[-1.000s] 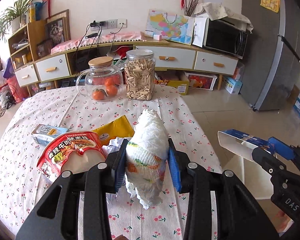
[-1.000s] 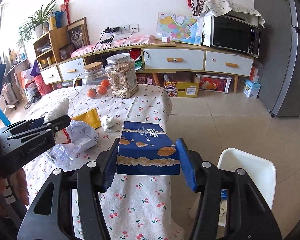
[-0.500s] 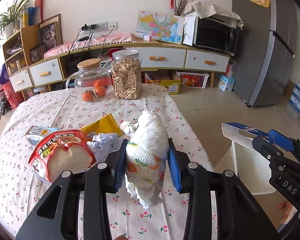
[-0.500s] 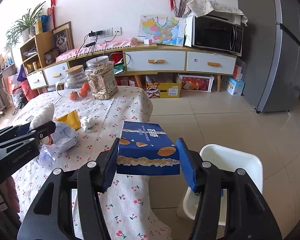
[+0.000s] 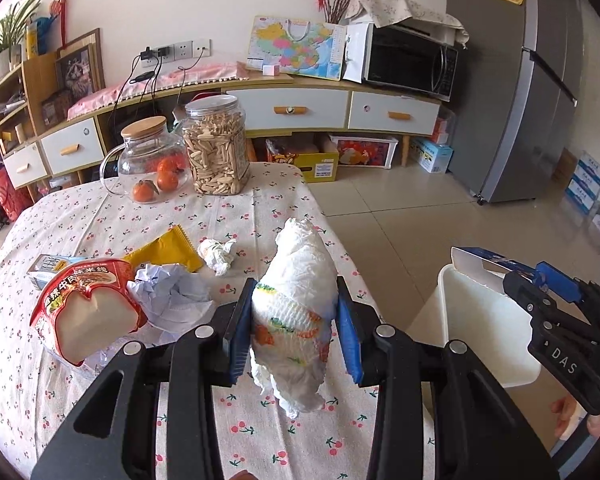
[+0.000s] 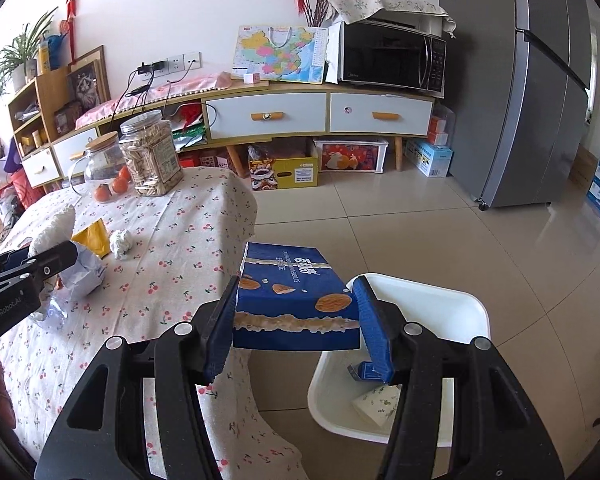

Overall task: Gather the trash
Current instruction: 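Carry the biscuit box and tissue to the bin and release both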

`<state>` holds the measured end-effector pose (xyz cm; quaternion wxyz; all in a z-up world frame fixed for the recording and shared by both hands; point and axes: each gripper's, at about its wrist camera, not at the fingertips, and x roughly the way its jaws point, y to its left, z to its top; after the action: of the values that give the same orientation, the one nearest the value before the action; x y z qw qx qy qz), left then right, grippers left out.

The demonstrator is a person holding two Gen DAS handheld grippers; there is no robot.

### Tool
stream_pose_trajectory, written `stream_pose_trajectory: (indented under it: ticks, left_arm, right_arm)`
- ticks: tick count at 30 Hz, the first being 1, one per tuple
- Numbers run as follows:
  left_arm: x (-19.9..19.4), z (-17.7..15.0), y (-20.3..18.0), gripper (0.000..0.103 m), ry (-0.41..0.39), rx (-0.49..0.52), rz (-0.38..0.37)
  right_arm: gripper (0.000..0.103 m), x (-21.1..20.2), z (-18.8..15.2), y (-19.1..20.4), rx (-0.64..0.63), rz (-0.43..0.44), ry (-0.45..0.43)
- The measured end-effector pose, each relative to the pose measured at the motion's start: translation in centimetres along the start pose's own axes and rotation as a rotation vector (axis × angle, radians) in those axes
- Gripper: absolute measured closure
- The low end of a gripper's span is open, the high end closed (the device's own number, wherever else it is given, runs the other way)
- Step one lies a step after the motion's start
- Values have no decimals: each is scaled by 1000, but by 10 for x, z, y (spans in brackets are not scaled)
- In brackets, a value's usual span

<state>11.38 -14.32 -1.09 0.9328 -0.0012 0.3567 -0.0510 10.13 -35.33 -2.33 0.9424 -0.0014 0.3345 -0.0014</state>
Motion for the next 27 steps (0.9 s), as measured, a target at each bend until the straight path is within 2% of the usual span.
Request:
stream_pose_trajectory:
  ticks: [8, 12, 15, 16, 18, 19, 27]
  left_arm:
    - [11, -1, -47, 65, 25, 38, -52]
    - [13, -5, -70, 65, 30, 76, -66]
    - [15, -7, -82, 65, 33, 96, -72]
    - [16, -7, -85, 65, 36, 96, -77]
    - [18, -5, -90, 65, 42, 91, -91]
    - [19, -4, -92, 65, 47, 84, -102]
    - [29, 0, -127, 65, 56, 101, -181]
  right_arm:
    - [50, 6, -16, -61, 98, -98, 52]
    - [50, 5, -19, -79, 126, -139, 54]
    - [48, 9, -22, -91, 146, -164, 86]
    - [46, 11, -24, -95, 155, -172, 106]
    - [23, 13, -27, -102, 180, -199, 126]
    - [19, 11, -27, -106, 191, -216, 125]
    - [9, 1, -24, -125, 238, -315, 102]
